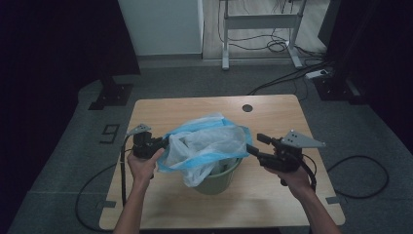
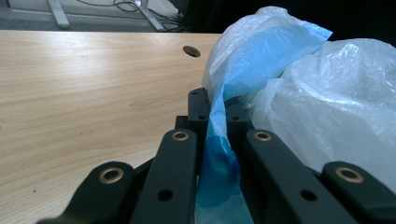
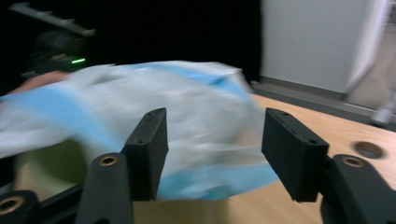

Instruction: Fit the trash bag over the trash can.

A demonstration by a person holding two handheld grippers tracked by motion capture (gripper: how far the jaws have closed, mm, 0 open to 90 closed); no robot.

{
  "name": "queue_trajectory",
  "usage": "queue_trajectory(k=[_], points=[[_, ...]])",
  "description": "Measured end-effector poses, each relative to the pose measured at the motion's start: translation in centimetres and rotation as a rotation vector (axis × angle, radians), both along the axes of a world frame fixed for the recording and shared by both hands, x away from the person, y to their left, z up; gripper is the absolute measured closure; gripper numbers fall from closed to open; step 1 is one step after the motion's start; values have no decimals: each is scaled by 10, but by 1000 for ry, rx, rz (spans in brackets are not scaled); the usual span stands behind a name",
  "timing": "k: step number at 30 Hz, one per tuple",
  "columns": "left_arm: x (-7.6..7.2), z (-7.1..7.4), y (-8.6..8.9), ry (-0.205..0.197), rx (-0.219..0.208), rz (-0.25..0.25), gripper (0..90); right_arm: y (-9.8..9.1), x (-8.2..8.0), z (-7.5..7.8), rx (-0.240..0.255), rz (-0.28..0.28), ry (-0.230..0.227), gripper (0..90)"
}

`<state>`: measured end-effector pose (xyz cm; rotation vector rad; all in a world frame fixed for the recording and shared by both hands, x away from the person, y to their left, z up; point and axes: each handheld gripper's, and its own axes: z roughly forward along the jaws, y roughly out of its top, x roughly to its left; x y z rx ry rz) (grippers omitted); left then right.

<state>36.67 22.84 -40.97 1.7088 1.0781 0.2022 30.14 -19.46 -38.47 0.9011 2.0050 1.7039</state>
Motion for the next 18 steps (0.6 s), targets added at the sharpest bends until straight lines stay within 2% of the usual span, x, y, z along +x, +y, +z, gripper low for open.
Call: queue_trajectory(k=[4, 6, 9, 11, 13, 16, 18], points=[[0, 1, 0, 0, 3, 2, 853, 16, -17, -2, -52, 82, -16, 355], [0, 2, 0, 0, 5, 3, 854, 24, -20, -3, -80, 101, -27, 344], [0, 2, -1, -2, 5, 4, 854, 42, -19, -6, -149, 113, -49, 347], [0, 3, -1, -2, 3, 4, 855, 50, -18, -6, -177, 116, -66, 436], [-1, 3, 0, -4, 1, 4, 855, 55, -16, -6, -190, 103, -76, 621], [-3, 4, 2, -11, -3, 5, 856, 49, -20, -7, -158, 52, -82, 809], [-4, 4, 3, -12, -6, 4, 857, 40, -29, -8, -100, 65, -90, 879]])
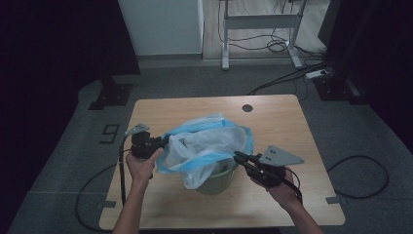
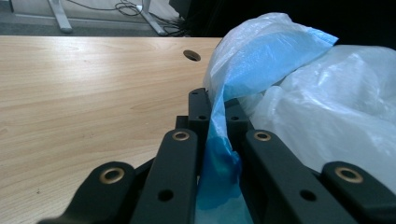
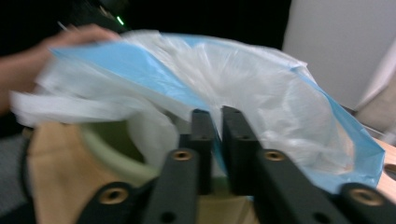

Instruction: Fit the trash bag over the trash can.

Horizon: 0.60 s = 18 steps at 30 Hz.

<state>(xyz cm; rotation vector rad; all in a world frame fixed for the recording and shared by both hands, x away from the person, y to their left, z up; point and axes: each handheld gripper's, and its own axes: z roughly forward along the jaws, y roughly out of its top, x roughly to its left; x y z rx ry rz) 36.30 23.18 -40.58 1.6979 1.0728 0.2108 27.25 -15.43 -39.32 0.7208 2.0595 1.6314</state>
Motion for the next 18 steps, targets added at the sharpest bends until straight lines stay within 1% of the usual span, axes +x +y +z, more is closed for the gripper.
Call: queue_trajectory(k=[1, 3, 5, 8, 10, 11, 13, 14, 15, 18], points=[[0, 0, 1, 1, -1, -1, 856, -3, -6, -2, 11, 14, -3, 887], [-1, -2, 2, 6, -5, -3, 857, -8, -19, -10, 17, 68, 2, 889], [-3, -3, 4, 14, -7, -5, 856, -10, -31, -22, 7, 125, 12, 889], [-5, -4, 5, 24, -9, -5, 855, -10, -39, -42, -16, 161, 41, 889], [-5, -5, 5, 29, -8, -3, 856, -10, -38, -53, -21, 165, 72, 889], [-5, -5, 6, 32, -5, -5, 855, -10, -35, -62, -36, 165, 96, 889], [-4, -6, 6, 40, 5, -7, 855, -9, -28, -75, -69, 157, 124, 889], [-3, -7, 6, 44, 10, -6, 855, -9, -25, -80, -75, 152, 139, 889], [-3, -8, 7, 47, 9, -7, 856, -9, -18, -87, -84, 138, 166, 889], [-1, -11, 9, 58, 9, -4, 856, -11, -2, -99, -92, 97, 211, 889]])
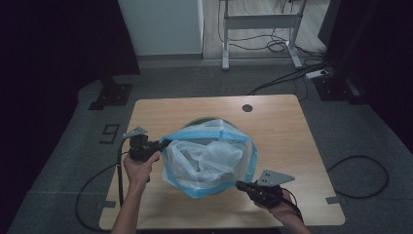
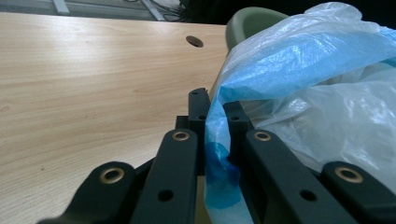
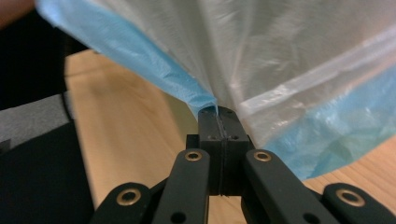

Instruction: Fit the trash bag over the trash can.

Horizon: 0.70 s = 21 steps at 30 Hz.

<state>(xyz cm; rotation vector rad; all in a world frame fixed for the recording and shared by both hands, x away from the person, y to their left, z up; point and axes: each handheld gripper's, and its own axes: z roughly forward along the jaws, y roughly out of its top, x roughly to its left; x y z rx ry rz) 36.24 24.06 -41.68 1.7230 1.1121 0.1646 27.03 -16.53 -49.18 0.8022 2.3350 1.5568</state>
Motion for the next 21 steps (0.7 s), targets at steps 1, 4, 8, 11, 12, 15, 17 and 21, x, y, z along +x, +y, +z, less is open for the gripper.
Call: queue_trajectory(k=[1, 4, 8, 11, 12, 15, 17, 21], points=[[1, -1, 0, 5, -1, 2, 856, -1, 5, -3, -9, -17, 10, 888], [1, -4, 1, 9, -5, 1, 854, -4, 18, -10, -32, -67, 26, 850], [-2, -2, 2, -5, -6, -1, 854, -14, 12, -5, 17, -64, -9, 643], [-2, -1, 4, -11, -9, 8, 853, -27, -1, 19, 85, -53, -81, 579], [-2, 0, 4, -14, -12, 11, 853, -30, -4, 28, 97, -50, -106, 562], [-4, 1, 4, -23, -11, 15, 853, -40, -9, 50, 143, -49, -158, 521], [-4, 1, 3, -24, -10, 14, 852, -45, -4, 66, 152, -83, -192, 496], [-3, 2, 3, -29, -13, 17, 851, -50, 25, 81, 143, -202, -220, 456]])
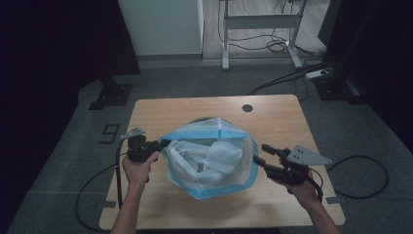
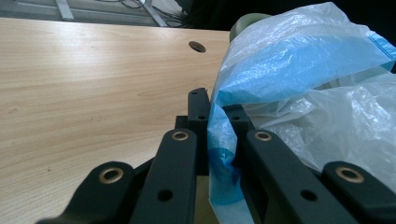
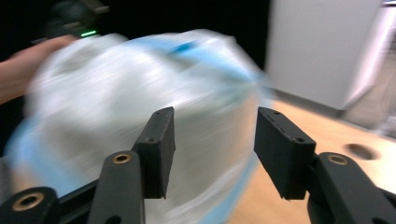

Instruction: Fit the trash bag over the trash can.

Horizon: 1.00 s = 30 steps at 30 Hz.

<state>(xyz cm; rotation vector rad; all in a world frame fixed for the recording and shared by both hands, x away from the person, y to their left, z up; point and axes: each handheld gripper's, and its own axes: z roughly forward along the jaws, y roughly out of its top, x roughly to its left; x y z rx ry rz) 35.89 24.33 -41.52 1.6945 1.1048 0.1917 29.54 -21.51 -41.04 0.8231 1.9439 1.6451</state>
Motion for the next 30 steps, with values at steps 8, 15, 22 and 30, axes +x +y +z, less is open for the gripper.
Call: queue_trajectory(k=[8, 15, 22, 30], points=[[4, -1, 1, -9, -9, -2, 852, 13, 49, 3, 26, 27, 68, 541], [6, 1, 2, -28, -25, 3, 853, 26, 61, 5, 31, -28, 85, 889], [10, 0, 2, -28, -20, 9, 854, 31, 68, 13, 10, -54, 82, 892], [33, -9, 1, 41, -15, 40, 851, 38, 103, 0, 9, -164, 159, 892]])
